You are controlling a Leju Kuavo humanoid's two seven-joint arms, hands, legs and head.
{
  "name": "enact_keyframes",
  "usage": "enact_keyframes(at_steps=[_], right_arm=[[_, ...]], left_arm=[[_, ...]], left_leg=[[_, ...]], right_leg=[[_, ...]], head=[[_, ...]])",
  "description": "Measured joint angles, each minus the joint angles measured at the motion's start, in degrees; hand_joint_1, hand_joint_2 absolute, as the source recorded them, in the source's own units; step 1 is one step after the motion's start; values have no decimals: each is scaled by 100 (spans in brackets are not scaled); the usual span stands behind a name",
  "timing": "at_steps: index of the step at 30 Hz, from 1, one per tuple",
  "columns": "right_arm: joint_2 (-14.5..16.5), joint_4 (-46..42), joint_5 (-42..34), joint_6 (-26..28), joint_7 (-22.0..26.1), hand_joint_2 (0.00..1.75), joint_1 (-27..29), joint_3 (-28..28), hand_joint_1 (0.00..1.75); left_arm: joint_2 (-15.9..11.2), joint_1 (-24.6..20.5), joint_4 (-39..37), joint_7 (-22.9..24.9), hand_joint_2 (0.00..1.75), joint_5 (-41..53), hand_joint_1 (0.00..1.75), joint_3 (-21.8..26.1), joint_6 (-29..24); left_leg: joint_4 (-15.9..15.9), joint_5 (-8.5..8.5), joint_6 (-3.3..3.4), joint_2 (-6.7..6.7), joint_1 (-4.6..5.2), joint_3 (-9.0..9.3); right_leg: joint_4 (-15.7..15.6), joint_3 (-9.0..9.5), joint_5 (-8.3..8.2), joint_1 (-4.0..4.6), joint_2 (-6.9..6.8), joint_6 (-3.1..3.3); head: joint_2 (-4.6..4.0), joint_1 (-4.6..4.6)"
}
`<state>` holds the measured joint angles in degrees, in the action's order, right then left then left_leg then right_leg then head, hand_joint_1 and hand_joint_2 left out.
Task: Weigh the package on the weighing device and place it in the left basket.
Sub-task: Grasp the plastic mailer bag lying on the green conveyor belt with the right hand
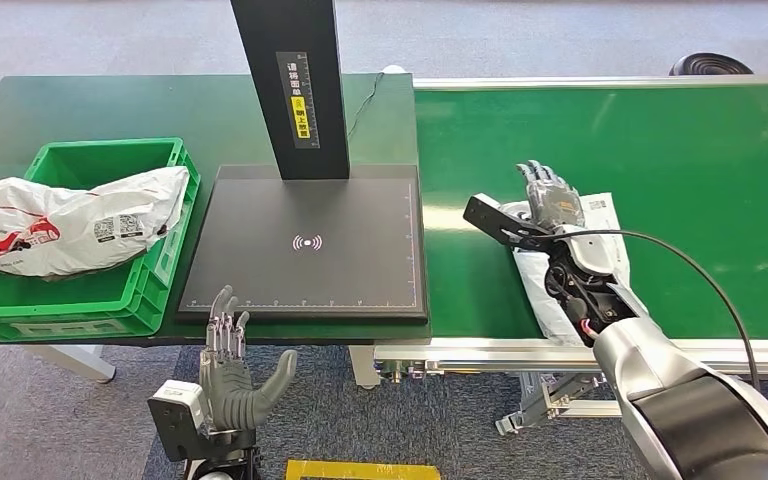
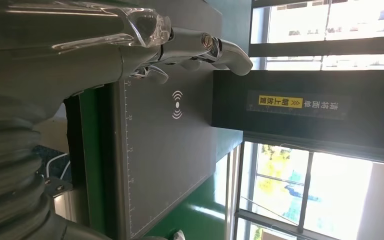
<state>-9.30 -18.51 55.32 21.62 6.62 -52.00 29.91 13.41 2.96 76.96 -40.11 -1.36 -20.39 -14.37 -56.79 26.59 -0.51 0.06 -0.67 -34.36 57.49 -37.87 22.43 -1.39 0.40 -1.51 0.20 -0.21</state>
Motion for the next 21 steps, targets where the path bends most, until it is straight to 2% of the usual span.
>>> enact_keyframes(at_steps=[14, 21], right_arm=[[51, 15, 67, 47, -40, 175, 44, -112, 0], [26, 16, 209, 22, -218, 175, 66, -214, 0]], left_arm=[[-4, 6, 0, 0, 175, -10, 0, -2, -50], [-25, 17, 5, 0, 175, -58, 0, -20, -78]], left_leg=[[0, 0, 0, 0, 0, 0], [0, 0, 0, -1, 0, 1]], right_leg=[[0, 0, 0, 0, 0, 0], [0, 0, 0, 0, -1, 0]], head=[[0, 1], [0, 1]])
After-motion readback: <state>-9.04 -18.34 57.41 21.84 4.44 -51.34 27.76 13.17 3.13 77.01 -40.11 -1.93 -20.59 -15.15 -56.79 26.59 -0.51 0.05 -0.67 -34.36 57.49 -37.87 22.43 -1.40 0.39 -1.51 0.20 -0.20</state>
